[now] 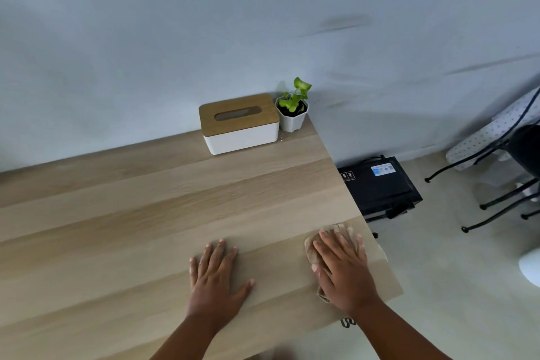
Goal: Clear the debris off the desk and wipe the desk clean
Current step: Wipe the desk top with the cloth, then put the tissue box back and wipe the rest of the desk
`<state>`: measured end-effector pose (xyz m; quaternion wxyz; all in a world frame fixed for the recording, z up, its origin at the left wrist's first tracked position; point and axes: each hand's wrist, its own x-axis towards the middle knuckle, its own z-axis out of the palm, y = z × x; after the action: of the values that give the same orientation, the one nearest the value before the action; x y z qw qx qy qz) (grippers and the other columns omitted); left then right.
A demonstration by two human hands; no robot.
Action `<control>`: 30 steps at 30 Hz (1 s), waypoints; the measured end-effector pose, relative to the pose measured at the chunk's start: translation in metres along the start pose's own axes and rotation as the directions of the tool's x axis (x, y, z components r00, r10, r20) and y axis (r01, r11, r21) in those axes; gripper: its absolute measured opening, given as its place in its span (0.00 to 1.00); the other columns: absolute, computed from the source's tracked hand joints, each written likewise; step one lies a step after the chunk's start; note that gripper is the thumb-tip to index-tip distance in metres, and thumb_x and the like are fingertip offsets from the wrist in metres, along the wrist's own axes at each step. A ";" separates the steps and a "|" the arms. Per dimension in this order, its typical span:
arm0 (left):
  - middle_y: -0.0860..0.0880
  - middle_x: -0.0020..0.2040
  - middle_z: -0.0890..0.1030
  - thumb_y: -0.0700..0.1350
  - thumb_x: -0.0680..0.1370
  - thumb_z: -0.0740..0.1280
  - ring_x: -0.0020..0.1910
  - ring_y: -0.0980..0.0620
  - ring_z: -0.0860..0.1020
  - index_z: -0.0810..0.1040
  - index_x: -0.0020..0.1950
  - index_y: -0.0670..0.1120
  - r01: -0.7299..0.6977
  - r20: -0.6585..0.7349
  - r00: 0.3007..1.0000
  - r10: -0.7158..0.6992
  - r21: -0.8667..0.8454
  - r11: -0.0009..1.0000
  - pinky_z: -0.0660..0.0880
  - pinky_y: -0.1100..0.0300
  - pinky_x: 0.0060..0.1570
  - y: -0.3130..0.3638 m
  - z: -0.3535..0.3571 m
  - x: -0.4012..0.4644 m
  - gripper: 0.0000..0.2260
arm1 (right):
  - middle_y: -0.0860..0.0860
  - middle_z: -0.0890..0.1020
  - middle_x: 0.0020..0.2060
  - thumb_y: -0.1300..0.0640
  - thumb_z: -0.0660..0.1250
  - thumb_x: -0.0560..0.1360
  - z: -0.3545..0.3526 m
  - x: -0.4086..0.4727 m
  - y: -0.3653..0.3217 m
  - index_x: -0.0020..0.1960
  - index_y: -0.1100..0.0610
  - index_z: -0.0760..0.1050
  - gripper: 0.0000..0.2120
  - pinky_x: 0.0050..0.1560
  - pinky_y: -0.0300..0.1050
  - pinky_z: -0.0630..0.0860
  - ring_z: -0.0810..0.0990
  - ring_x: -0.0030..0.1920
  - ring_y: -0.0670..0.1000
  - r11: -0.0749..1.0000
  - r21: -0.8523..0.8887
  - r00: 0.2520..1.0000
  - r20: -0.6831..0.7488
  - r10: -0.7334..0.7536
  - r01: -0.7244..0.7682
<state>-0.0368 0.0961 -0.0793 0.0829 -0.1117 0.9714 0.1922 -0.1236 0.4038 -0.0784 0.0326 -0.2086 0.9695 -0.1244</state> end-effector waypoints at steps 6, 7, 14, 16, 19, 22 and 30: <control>0.56 0.80 0.64 0.71 0.76 0.62 0.80 0.53 0.57 0.66 0.79 0.54 0.039 0.015 0.999 -0.037 -0.135 0.990 0.51 0.53 0.79 -0.006 -0.029 0.008 0.36 | 0.46 0.72 0.75 0.44 0.63 0.81 -0.014 0.015 -0.052 0.74 0.52 0.74 0.24 0.77 0.59 0.64 0.65 0.78 0.48 0.898 0.409 0.983 -0.015 0.183 -0.161; 0.56 0.78 0.66 0.70 0.76 0.63 0.79 0.53 0.60 0.66 0.78 0.54 0.041 0.011 0.999 -0.040 -0.166 0.985 0.55 0.54 0.78 -0.008 -0.033 0.010 0.35 | 0.45 0.71 0.75 0.45 0.65 0.81 -0.015 0.018 -0.058 0.74 0.52 0.73 0.23 0.76 0.57 0.66 0.65 0.77 0.46 0.881 0.445 0.984 -0.007 0.181 -0.159; 0.53 0.75 0.71 0.64 0.77 0.69 0.75 0.52 0.65 0.67 0.77 0.52 0.064 -0.017 0.997 -0.077 -0.400 0.914 0.62 0.57 0.73 -0.015 -0.061 0.038 0.32 | 0.43 0.70 0.76 0.45 0.68 0.80 -0.033 0.065 -0.096 0.76 0.48 0.69 0.26 0.75 0.48 0.69 0.66 0.76 0.41 0.804 0.577 0.981 -0.025 0.193 -0.143; 0.54 0.75 0.71 0.65 0.76 0.69 0.75 0.53 0.66 0.66 0.77 0.54 0.088 -0.029 0.993 -0.114 -0.458 0.885 0.62 0.59 0.72 -0.014 -0.069 0.048 0.33 | 0.44 0.71 0.75 0.46 0.69 0.80 -0.038 0.081 -0.102 0.76 0.50 0.70 0.27 0.75 0.46 0.69 0.67 0.76 0.41 0.785 0.605 0.980 -0.036 0.196 -0.134; 0.55 0.75 0.70 0.65 0.75 0.69 0.75 0.54 0.66 0.66 0.77 0.55 0.103 -0.064 0.985 -0.161 -0.530 0.841 0.63 0.59 0.71 -0.010 -0.079 0.070 0.33 | 0.42 0.71 0.74 0.45 0.70 0.79 -0.044 0.111 -0.103 0.77 0.50 0.68 0.29 0.75 0.43 0.68 0.67 0.75 0.40 0.745 0.654 0.978 -0.036 0.206 -0.133; 0.54 0.74 0.71 0.65 0.75 0.70 0.73 0.52 0.69 0.67 0.77 0.56 0.145 -0.075 0.967 -0.244 -0.625 0.767 0.69 0.51 0.73 -0.002 -0.084 0.094 0.33 | 0.41 0.70 0.75 0.42 0.70 0.78 -0.046 0.143 -0.098 0.78 0.49 0.66 0.32 0.75 0.42 0.67 0.67 0.75 0.40 0.718 0.677 0.975 -0.008 0.223 -0.159; 0.56 0.75 0.69 0.69 0.71 0.67 0.72 0.54 0.68 0.66 0.76 0.57 0.189 -0.048 0.900 -0.434 -0.853 0.486 0.69 0.50 0.72 0.020 -0.106 0.166 0.36 | 0.47 0.70 0.75 0.42 0.72 0.77 -0.046 0.231 -0.075 0.79 0.51 0.64 0.36 0.74 0.53 0.71 0.69 0.75 0.46 0.668 0.725 0.976 0.026 0.218 -0.168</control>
<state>-0.2138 0.0423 -0.0095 -0.0731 -0.3368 0.7272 0.5936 -0.3099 0.2526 -0.0169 0.0944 -0.0711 0.8591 -0.4980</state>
